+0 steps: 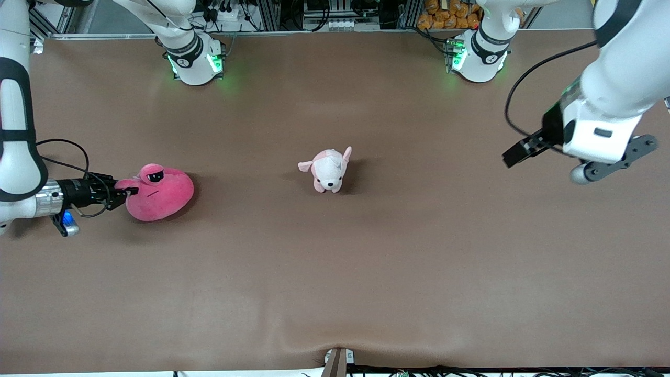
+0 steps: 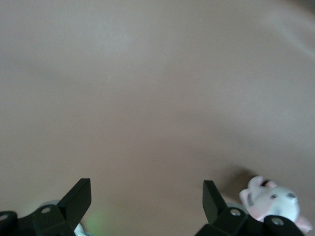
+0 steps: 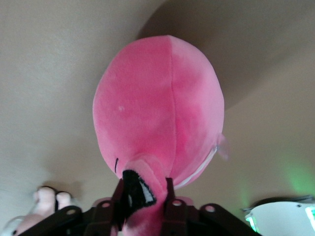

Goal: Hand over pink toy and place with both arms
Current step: 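Lower the flamingo onto the table with the right gripper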

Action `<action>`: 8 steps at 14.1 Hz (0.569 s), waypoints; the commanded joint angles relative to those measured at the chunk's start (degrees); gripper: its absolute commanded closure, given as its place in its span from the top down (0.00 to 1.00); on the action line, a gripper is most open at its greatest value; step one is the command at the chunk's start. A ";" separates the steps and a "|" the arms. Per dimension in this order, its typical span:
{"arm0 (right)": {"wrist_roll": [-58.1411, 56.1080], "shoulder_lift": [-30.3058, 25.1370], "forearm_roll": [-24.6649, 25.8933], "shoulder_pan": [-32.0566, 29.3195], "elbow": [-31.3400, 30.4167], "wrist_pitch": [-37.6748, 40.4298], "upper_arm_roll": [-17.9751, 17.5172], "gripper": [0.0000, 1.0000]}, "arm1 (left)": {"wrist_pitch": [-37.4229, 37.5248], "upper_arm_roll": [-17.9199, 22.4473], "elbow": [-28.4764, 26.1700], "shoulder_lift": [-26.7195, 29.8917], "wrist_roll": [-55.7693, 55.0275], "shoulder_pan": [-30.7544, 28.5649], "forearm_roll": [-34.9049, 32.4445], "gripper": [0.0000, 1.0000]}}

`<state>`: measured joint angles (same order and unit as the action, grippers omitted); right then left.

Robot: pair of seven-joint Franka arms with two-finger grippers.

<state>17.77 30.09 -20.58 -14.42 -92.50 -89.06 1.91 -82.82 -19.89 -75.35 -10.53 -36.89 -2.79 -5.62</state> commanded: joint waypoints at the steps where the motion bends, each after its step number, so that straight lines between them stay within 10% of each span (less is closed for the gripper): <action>1: -1.25 -1.61 2.91 0.88 1.71 1.17 -1.20 1.00 | 0.29 7.21 -6.01 6.39 11.29 3.21 -0.18 1.00; 8: -10.29 -9.96 13.55 10.02 0.67 0.47 -1.20 1.00 | 0.11 19.19 -17.62 18.43 21.86 7.97 2.81 1.00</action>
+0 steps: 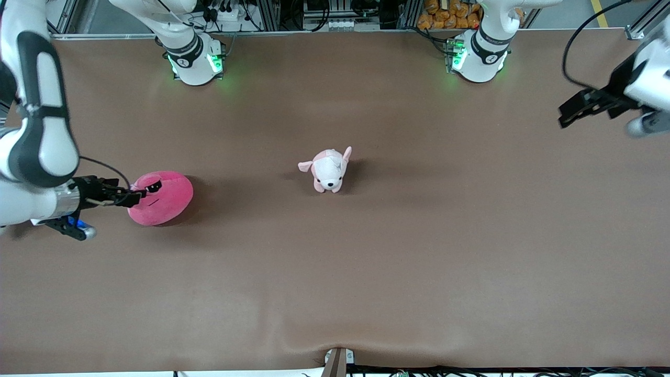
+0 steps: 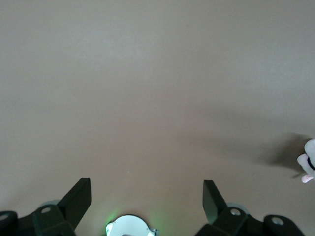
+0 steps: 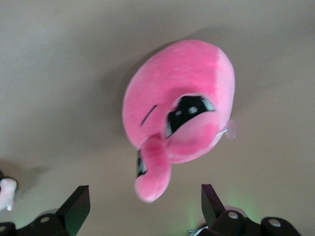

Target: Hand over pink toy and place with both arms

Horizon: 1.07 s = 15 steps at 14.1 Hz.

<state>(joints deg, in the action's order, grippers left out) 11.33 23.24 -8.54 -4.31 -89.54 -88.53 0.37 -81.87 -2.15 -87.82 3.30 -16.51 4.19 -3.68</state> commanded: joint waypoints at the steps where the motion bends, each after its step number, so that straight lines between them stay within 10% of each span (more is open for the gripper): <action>1: -4.90 -4.33 1.68 -0.09 -3.17 -0.58 0.34 1.00 | -0.84 1.36 -5.43 5.22 2.44 0.30 0.69 1.00; 7: -12.55 -17.96 5.02 -0.26 -18.21 -13.85 0.34 1.00 | -0.84 1.88 -4.73 5.32 6.66 -0.50 0.78 1.00; 15: -12.99 -18.85 5.55 2.64 -1.36 -2.28 0.16 1.00 | -0.22 2.06 -4.55 4.88 6.84 -0.67 0.60 1.00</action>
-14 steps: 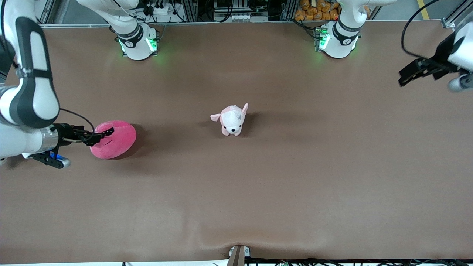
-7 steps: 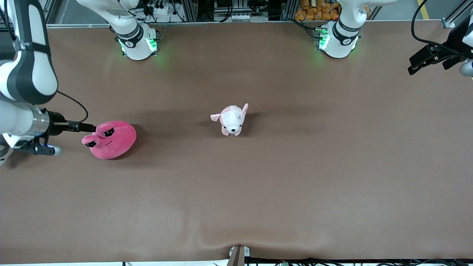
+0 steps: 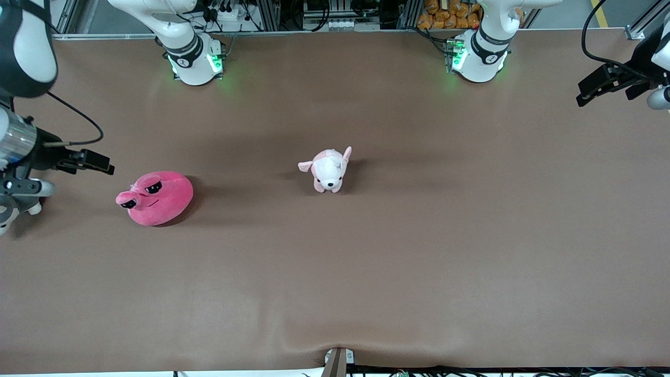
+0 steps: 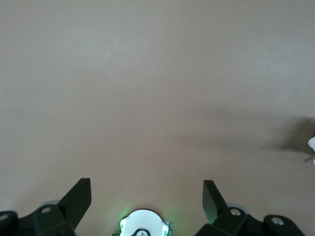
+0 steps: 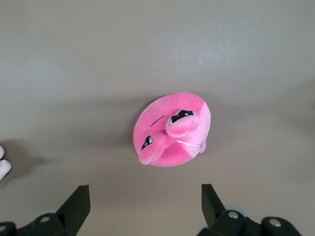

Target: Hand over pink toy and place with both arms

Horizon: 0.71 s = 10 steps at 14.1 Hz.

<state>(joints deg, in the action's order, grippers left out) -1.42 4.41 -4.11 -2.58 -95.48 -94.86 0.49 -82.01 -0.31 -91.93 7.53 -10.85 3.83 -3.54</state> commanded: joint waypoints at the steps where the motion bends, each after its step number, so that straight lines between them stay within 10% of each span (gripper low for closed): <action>1: -0.43 -0.28 0.95 0.99 5.56 5.46 -0.13 1.00 | -0.08 0.22 -0.53 0.65 1.09 -0.31 0.46 1.00; 10: 3.35 -9.60 1.12 2.05 5.13 12.68 0.82 1.00 | 1.59 0.22 0.70 1.09 1.18 -0.31 0.46 1.00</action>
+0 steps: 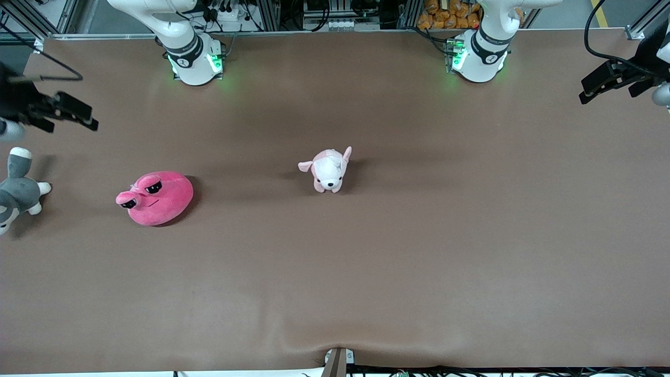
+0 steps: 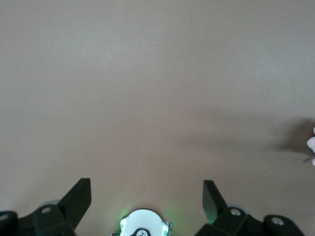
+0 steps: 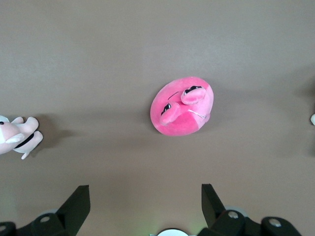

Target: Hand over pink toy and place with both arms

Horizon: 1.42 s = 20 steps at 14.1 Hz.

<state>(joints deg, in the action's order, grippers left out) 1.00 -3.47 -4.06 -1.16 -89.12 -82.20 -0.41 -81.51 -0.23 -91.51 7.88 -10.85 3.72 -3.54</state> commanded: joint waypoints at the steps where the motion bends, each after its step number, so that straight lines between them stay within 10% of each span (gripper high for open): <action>1: 0.50 -1.71 1.07 0.81 -0.97 0.20 2.42 1.00 | 1.09 0.14 0.28 0.65 1.18 -0.20 0.46 1.00; 20: -1.71 -1.10 4.15 0.19 -0.70 2.48 2.16 1.00 | 2.32 -0.39 3.36 -1.99 0.04 0.77 0.46 1.00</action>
<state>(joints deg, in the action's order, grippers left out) -0.78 -4.10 -0.61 -1.15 -89.65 -80.29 1.67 -80.84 -0.48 -90.31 7.01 -10.75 4.34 -3.54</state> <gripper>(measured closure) 0.000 0.000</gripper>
